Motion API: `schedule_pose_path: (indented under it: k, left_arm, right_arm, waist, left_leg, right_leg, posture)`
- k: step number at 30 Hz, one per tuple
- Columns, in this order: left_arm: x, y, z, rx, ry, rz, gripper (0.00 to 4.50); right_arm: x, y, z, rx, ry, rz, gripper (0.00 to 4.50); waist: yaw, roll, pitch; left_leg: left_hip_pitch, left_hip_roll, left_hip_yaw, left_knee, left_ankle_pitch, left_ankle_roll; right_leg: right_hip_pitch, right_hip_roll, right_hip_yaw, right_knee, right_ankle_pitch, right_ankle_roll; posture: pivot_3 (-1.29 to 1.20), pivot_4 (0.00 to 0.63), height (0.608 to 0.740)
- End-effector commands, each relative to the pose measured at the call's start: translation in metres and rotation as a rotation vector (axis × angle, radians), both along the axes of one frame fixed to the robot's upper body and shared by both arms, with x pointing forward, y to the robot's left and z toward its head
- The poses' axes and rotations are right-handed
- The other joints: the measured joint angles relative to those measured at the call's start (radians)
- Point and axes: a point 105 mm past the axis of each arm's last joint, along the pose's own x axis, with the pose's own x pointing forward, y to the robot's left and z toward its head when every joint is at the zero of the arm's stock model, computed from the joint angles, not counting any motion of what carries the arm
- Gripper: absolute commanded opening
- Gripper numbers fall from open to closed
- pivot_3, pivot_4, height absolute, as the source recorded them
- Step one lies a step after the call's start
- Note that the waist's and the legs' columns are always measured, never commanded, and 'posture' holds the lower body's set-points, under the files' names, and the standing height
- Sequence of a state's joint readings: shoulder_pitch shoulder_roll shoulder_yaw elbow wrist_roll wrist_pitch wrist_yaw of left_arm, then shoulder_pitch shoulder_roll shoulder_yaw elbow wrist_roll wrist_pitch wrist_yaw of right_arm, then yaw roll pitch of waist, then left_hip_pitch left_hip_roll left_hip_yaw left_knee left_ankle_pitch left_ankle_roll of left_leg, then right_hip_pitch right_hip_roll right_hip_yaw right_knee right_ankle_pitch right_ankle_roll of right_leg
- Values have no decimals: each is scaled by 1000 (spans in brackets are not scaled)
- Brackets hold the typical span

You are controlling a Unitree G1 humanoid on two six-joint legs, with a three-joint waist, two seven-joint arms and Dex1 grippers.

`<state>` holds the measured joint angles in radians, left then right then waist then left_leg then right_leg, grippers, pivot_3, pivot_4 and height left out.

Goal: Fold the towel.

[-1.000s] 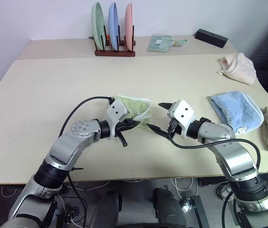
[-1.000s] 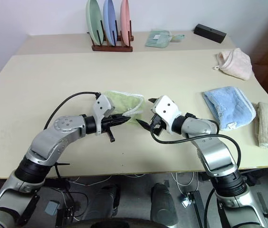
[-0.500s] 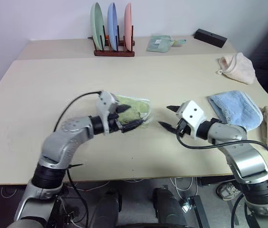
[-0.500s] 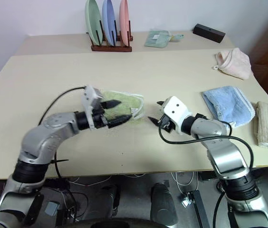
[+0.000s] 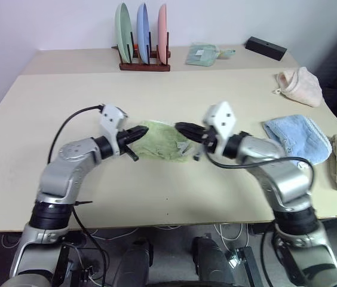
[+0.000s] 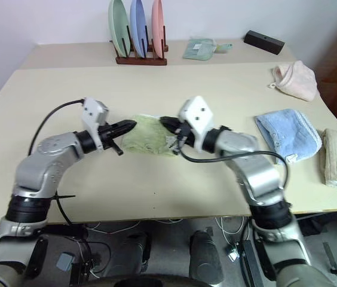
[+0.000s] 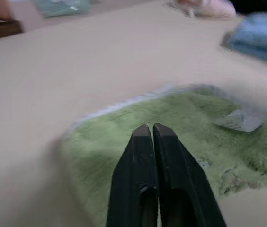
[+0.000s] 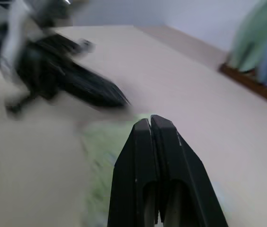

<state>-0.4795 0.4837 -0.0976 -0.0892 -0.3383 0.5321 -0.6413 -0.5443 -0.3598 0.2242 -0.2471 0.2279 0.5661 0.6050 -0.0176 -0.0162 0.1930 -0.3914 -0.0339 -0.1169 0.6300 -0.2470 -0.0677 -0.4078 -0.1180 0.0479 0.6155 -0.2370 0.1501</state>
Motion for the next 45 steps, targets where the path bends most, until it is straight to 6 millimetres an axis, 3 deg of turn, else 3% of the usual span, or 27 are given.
schedule_pose_path:
  k: [1,5,10,12,16,17,20,26,27,28,34,41,44,45]
  left_arm:
    - [10,0,-12,36,-22,63,45]
    - [13,10,-46,76,37,123,45]
    - [7,17,-62,64,71,142,45]
    - [4,18,-63,64,70,134,45]
    - [0,21,-38,-58,42,131,45]
    - [1,26,-30,-105,54,147,11]
    - [3,47,-12,-182,68,207,795]
    - [5,75,-14,-255,173,322,3779]
    - [5,76,-18,-265,199,331,4269]
    - [6,75,-22,-283,238,342,4439]
    - [4,45,-39,-430,483,290,4439]
    - [-1,2,-47,-417,555,170,4439]
    - [-4,-7,-47,-427,557,142,3707]
    - [-5,-9,-47,-428,555,139,3197]
  right_arm:
    - [17,4,-28,-55,45,-86,0]
    - [25,-3,-80,-139,180,-177,0]
    - [17,-14,-100,-164,220,-193,0]
    - [15,-16,-100,-166,208,-194,0]
    - [14,-16,-57,-22,104,-172,0]
    - [11,-18,-47,-28,68,-156,246]
    - [-6,-26,-31,-128,-38,-67,1201]
    - [-24,-39,-16,-175,-72,-21,4194]
    - [-25,-39,-15,-183,-78,-16,4500]
    - [-27,-39,-15,-199,-89,-5,4500]
    - [-44,-34,-7,-231,-111,86,4500]
    - [-46,-35,-11,-251,-116,79,4500]
    - [-48,-36,-11,-252,-114,77,4500]
    - [-48,-36,-11,-251,-112,76,4500]
  waist:
    - [0,0,0]
    - [-1,0,0]
    - [-2,1,-3]
    - [-2,1,-3]
    - [-2,1,-3]
    - [-2,1,-2]
    - [-1,1,-2]
    - [-3,1,-2]
    - [-3,1,-2]
    - [-2,1,-2]
    - [4,0,-1]
    - [8,-1,-1]
    - [7,-1,-1]
    - [7,-1,-1]
  left_leg:
    - [0,0,0,0,0,0]
    - [0,0,0,0,0,0]
    - [2,0,0,0,0,0]
    - [3,0,0,0,0,0]
    - [3,0,0,0,0,0]
    - [2,0,0,0,0,0]
    - [1,0,0,0,0,0]
    - [1,0,0,0,0,0]
    - [1,0,0,0,0,0]
    - [1,0,0,0,0,0]
    - [0,0,-1,1,0,0]
    - [1,0,-1,1,0,0]
    - [1,0,-1,1,0,0]
    - [1,0,-1,1,0,0]
  right_leg:
    - [0,0,0,0,0,0]
    - [-2,0,0,2,0,0]
    - [0,0,0,3,0,0]
    - [1,0,0,3,0,0]
    - [1,0,0,3,0,0]
    - [1,0,0,3,0,0]
    - [-1,0,0,3,0,0]
    - [-1,0,0,3,0,1]
    - [-1,0,0,3,0,1]
    - [-1,0,0,3,0,1]
    - [0,0,-1,3,0,1]
    - [1,0,-1,3,0,1]
    - [2,-1,-1,1,0,1]
    - [2,-1,-1,1,0,1]
  posture:
    - [0,150,740]
    - [0,150,740]
    - [0,150,740]
    - [0,150,740]
    - [0,150,740]
    - [0,150,740]
    - [0,150,740]
    - [0,150,740]
    - [0,150,740]
    - [0,150,740]
    - [0,150,740]
    - [0,150,740]
    - [0,150,740]
    - [0,150,740]
